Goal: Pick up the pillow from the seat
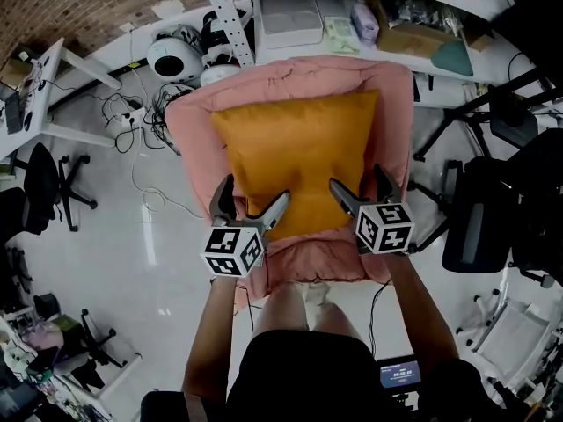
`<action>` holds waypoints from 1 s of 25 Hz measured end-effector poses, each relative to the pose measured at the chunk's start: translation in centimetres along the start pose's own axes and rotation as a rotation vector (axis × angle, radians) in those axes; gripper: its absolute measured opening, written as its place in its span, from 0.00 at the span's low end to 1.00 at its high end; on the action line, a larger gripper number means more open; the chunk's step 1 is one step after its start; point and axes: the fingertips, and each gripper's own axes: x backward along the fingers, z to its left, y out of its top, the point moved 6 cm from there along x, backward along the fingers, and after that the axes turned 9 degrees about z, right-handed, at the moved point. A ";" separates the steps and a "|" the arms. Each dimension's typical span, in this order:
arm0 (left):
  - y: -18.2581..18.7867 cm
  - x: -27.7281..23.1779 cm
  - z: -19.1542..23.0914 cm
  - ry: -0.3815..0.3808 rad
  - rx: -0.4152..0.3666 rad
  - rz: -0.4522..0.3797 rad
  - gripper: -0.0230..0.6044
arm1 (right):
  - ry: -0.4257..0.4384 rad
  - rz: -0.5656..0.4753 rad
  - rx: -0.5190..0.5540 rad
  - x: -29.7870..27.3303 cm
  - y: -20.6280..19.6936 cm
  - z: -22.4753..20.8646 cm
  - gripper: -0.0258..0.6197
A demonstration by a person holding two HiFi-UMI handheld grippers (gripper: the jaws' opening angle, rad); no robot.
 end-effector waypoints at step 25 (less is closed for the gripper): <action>-2.4 -5.5 4.2 0.035 0.001 0.114 0.91 | -0.032 0.092 -0.053 -6.2 -1.7 -3.1 0.77</action>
